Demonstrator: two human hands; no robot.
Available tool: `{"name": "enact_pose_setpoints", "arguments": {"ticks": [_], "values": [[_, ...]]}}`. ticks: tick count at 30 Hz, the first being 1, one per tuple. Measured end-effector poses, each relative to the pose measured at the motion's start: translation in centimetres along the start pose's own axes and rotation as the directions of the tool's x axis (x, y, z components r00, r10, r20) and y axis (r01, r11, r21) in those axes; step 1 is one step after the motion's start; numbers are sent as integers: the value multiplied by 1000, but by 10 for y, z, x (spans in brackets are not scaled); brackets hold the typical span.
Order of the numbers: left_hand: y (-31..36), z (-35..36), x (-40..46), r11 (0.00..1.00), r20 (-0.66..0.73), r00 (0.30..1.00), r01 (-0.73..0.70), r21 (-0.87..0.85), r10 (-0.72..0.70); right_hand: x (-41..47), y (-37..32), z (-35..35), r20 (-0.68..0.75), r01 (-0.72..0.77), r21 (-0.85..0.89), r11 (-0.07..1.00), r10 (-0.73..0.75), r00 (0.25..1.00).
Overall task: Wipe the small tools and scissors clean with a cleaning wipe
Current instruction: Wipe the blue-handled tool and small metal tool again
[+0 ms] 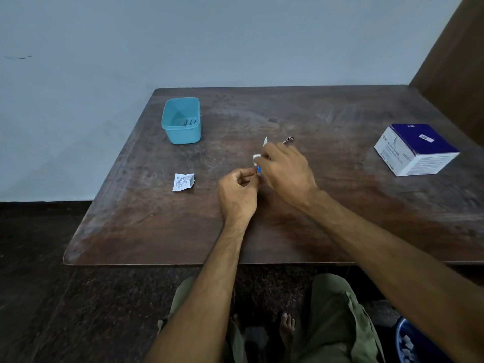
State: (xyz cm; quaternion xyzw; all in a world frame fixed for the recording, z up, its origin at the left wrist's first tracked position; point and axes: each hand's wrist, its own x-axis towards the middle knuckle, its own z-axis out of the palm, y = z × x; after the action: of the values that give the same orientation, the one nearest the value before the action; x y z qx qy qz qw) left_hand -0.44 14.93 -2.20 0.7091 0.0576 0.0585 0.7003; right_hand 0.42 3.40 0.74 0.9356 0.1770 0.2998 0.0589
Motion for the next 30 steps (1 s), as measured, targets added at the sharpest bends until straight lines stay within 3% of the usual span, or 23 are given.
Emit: {"name": "enact_pose_setpoints", "arguments": {"ticks": [5, 11, 13, 15, 17, 24, 30], "values": [[2, 1, -3, 999, 17, 1000, 5, -32, -4, 17, 25, -5, -39, -113, 39, 993, 115, 993], [1, 0, -1, 1000, -20, 1000, -3, -30, 2, 6, 2, -1, -50, 11, 91, 996, -6, 999], [3, 0, -2, 995, -19, 1000, 21, -95, -22, 5, 5, 2, -77, -89, 249, 964, 111, 991], [7, -1, -5, 986, -1, 999, 52, -160, -53, 9, 13, -2, -35, -282, 445, 850, 331, 943], [9, -2, -6, 979, 13, 999, 52, -197, -50, 12, 19, -3, 16, -395, 499, 771, 447, 894], [8, -2, -2, 970, 16, 999, 53, -239, -51, -13, -9, 6, 92, -342, 588, 733, 359, 929], [6, -2, -3, 973, 32, 998, 60, -225, -54, -1, -2, 1, 58, -398, 575, 715, 450, 891]]}}
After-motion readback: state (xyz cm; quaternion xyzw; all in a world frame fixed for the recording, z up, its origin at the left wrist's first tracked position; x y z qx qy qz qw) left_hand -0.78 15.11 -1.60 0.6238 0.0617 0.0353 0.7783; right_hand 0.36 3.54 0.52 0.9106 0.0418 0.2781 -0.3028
